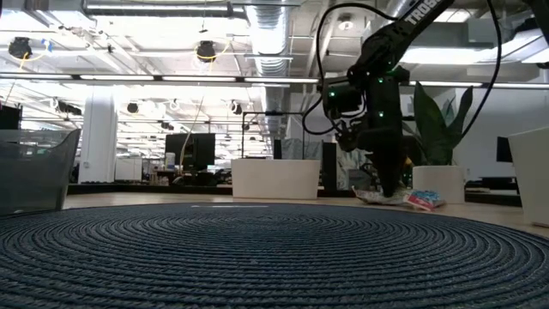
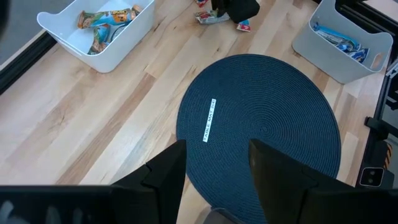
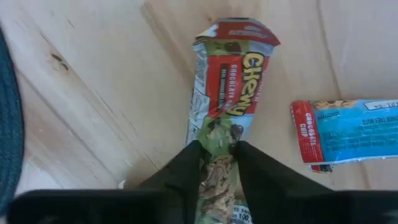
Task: Pick and place Granola Bars by type
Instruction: Put the red granola bar into the black bin
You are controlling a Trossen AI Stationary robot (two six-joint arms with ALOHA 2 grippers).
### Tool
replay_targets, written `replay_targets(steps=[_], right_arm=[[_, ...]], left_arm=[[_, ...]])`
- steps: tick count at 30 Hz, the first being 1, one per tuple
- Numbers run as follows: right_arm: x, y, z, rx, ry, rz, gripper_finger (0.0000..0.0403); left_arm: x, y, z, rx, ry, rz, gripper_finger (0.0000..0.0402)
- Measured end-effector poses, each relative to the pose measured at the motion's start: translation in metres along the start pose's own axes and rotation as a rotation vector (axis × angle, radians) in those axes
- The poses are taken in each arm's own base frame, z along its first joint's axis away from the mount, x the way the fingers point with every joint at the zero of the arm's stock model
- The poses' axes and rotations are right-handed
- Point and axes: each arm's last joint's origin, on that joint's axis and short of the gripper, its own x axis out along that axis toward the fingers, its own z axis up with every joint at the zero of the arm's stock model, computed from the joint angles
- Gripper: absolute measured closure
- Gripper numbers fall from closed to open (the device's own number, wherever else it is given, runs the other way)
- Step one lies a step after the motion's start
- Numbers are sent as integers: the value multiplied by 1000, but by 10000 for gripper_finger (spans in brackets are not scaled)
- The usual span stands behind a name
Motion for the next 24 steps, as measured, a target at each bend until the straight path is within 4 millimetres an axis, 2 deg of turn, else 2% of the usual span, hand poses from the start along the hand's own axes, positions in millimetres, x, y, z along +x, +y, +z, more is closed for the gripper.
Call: replay_targets(steps=[6,8,11,17,24], right_arm=[[-3,4,3,22,-10,66,384],[-10,6,7,18,-36,115,396],[-29,11,17,30,-98,180,393],[-98,30,35,-16,-320,302,400],[-185,84,50,-195,-630,392,401]], left_arm=[[0,1,0,0,-16,18,235],[0,1,1,-1,-22,25,235],[0,1,1,-3,-23,26,235],[0,1,1,-25,-22,27,235],[2,9,2,-96,-28,108,235]])
